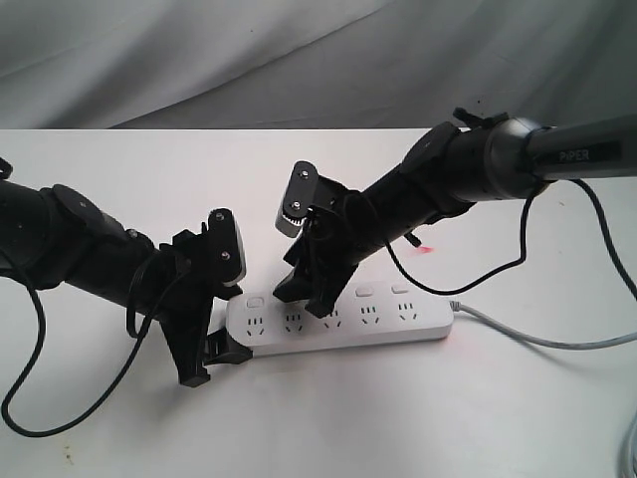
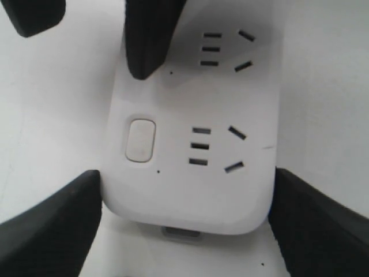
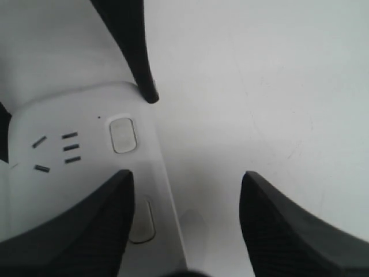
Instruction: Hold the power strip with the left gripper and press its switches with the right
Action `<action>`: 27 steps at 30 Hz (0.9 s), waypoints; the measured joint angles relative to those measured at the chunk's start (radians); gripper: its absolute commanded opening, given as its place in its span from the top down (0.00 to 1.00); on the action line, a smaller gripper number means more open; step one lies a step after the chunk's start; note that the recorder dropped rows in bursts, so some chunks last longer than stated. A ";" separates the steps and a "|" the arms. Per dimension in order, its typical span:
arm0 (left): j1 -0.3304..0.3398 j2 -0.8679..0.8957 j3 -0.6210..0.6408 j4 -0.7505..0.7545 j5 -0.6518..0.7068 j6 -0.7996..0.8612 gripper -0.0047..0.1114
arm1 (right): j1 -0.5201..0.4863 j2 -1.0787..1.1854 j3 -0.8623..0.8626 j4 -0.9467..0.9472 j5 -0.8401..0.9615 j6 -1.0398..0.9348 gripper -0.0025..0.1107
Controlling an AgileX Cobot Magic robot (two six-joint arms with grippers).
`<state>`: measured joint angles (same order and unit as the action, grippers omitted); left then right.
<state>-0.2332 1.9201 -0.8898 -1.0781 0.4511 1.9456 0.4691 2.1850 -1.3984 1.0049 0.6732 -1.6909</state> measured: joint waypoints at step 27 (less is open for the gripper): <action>0.000 0.000 0.000 0.000 0.000 0.000 0.48 | -0.021 0.013 -0.002 -0.016 -0.003 0.001 0.52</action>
<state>-0.2332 1.9201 -0.8898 -1.0781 0.4511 1.9456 0.4480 2.1983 -1.4003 0.9886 0.6698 -1.6894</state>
